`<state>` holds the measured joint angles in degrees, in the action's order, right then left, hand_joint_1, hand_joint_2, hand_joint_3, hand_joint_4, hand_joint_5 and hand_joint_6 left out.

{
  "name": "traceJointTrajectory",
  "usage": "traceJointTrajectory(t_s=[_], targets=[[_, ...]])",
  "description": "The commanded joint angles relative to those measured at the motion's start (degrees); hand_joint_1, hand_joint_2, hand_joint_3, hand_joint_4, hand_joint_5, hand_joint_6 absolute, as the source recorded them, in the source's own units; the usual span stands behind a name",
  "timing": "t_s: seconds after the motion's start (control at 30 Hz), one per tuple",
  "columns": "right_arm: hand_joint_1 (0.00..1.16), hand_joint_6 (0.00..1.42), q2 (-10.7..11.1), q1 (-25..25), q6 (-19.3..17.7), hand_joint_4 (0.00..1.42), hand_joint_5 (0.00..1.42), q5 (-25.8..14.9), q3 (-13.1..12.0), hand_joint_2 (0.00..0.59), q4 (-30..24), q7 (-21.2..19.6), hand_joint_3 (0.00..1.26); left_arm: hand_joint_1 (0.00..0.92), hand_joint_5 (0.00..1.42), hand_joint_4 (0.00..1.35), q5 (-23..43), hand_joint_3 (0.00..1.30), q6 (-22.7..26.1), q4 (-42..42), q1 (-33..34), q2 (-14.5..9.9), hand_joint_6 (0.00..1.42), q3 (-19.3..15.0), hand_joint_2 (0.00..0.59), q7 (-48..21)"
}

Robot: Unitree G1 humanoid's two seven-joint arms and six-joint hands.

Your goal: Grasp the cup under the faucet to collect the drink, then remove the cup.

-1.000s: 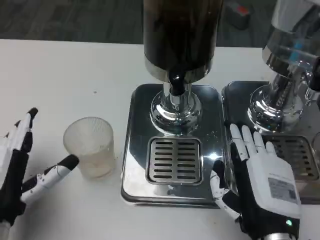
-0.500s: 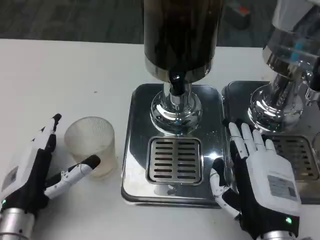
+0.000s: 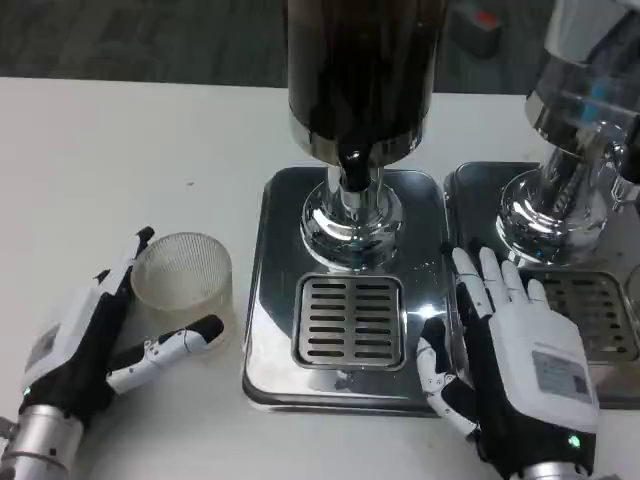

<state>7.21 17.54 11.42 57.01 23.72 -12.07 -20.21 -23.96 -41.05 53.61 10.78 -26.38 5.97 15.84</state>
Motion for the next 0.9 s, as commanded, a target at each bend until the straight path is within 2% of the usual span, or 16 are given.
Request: traceJointTrajectory(t_s=[0.03, 0.47, 0.6, 0.77, 0.9], targets=[[0.37, 0.0, -0.2, 0.8, 0.2, 0.0, 0.03, -0.3, 0.2, 0.576, -0.7, -0.1, 0.09, 0.162, 0.11, 0.0, 1.1, 0.0, -2.6, 1.1, 1.1, 0.5, 0.05, 0.6, 0.004, -1.2], [0.35, 0.0, -0.7, 2.0, 0.8, 0.0, 0.04, 0.1, 0.4, 0.572, -1.6, -0.1, 0.1, 0.269, 0.27, 0.02, 1.3, 0.0, -3.8, 2.8, 1.8, 1.6, 0.2, 0.6, 0.05, -0.7], [0.35, 0.0, -0.7, 2.1, 0.9, 0.0, 0.04, 0.1, 0.4, 0.572, -1.9, 0.1, 0.12, 0.318, 0.4, 0.14, 1.4, 0.05, -3.8, 3.2, 2.2, 1.8, 0.31, 0.7, 0.07, -0.8], [0.35, 0.05, -0.7, 2.1, 1.1, 0.0, 0.06, -0.4, 0.4, 0.569, -1.9, 1.0, 0.15, 0.352, 0.57, 0.33, 1.7, 0.23, -4.5, 3.5, 2.5, 1.5, 0.54, 0.8, 0.08, -1.9], [0.35, 0.07, -0.7, 1.9, 1.0, 0.0, 0.07, -0.6, 0.3, 0.569, -1.7, 1.0, 0.16, 0.36, 0.68, 0.45, 1.5, 0.34, -5.0, 3.9, 2.5, 1.3, 0.64, 0.7, 0.087, -1.3]])
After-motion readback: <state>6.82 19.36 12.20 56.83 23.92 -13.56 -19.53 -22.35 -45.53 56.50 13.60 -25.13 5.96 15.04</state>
